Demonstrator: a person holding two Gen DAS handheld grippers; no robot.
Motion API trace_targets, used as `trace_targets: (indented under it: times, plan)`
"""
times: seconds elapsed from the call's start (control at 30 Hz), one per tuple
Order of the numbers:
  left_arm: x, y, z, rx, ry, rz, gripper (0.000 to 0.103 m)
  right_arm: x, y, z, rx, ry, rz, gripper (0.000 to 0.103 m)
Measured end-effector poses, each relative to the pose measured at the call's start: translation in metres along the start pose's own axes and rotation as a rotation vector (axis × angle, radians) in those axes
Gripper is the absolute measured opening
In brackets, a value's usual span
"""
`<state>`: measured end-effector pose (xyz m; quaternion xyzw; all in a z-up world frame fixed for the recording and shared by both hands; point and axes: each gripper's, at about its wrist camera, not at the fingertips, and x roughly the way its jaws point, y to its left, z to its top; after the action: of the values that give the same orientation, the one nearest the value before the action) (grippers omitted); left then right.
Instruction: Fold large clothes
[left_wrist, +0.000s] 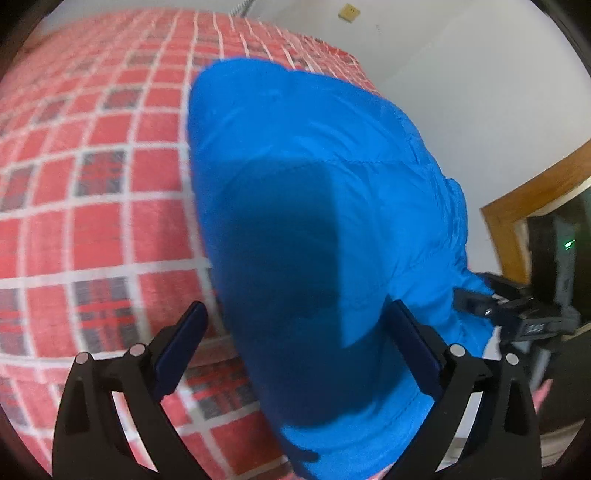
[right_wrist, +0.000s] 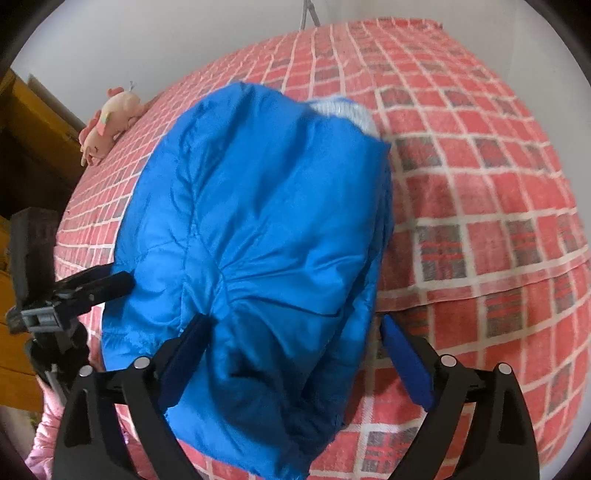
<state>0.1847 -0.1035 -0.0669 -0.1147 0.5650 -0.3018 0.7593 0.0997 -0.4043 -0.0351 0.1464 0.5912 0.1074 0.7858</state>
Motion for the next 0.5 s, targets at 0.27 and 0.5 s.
trace_targets:
  times: [0.27, 0.5]
  plan:
    - [0.02, 0.001, 0.001, 0.011, -0.006, -0.109, 0.091, 0.021, -0.017, 0.003, 0.009, -0.004, 0.188, 0.085]
    - [0.008, -0.008, 0.0, 0.057, -0.069, -0.121, 0.076, -0.009, -0.005, -0.005, -0.089, -0.137, 0.204, 0.052]
